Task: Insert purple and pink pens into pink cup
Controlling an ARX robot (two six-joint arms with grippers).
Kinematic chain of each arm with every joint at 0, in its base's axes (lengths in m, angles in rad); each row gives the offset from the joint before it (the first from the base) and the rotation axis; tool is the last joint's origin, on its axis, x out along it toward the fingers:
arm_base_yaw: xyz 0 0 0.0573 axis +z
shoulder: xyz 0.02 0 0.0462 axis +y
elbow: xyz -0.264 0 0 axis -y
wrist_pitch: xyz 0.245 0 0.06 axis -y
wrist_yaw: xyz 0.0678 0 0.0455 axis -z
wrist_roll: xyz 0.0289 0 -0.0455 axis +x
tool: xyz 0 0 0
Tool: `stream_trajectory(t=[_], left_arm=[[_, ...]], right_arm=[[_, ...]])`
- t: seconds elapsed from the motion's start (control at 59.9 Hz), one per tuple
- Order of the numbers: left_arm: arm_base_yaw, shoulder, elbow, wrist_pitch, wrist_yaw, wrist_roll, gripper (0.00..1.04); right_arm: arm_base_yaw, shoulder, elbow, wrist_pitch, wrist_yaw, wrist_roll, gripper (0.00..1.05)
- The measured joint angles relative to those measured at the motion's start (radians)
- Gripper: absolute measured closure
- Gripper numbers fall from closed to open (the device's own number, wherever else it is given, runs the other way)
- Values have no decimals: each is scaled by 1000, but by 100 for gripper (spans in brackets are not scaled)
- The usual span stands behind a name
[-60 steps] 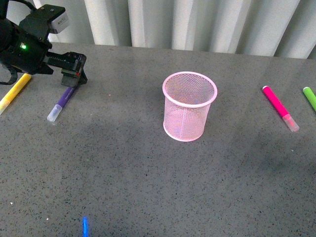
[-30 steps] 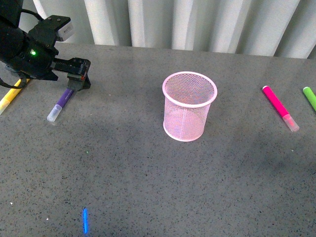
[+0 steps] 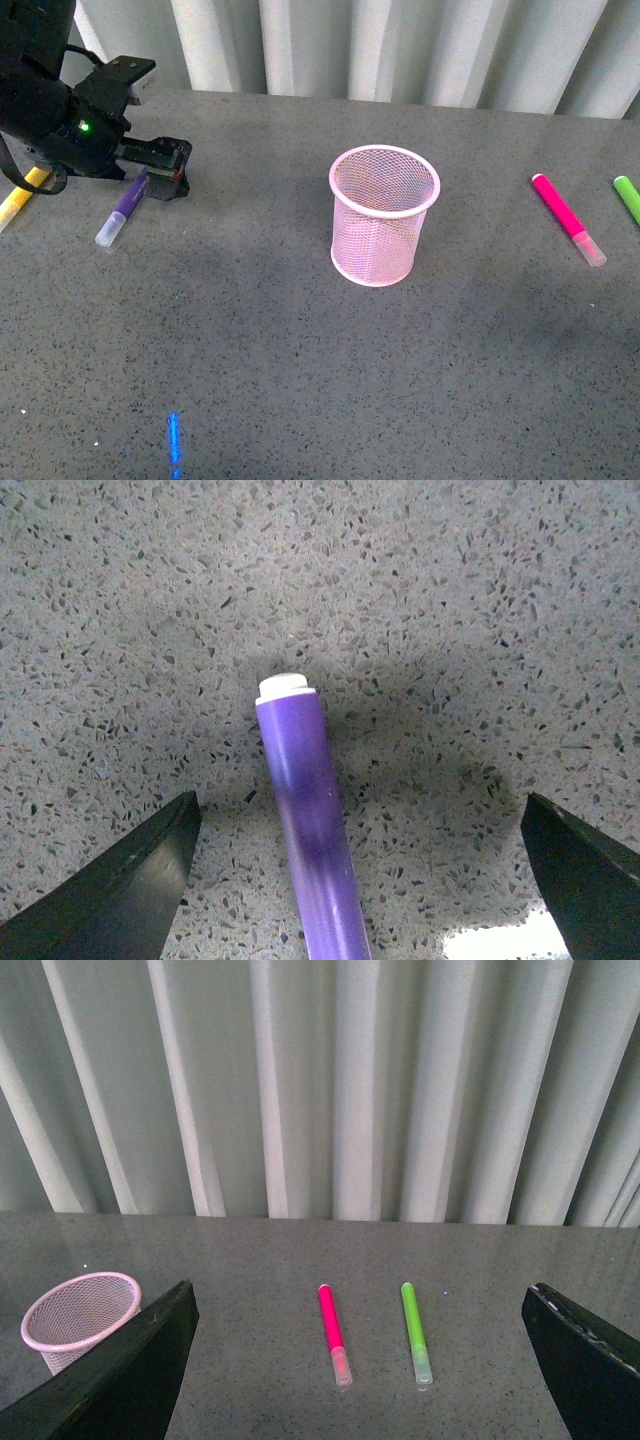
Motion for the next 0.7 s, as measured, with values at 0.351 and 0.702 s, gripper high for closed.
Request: stream_trajectory(t=[0.351, 0.702], left_arm=[[-50, 0, 11, -61, -82, -84, 57], [-126, -40, -114, 115, -121, -224, 92]], right_arm=[[0, 0, 0, 0, 0, 0, 7], [0, 0, 0, 0, 0, 0, 7]])
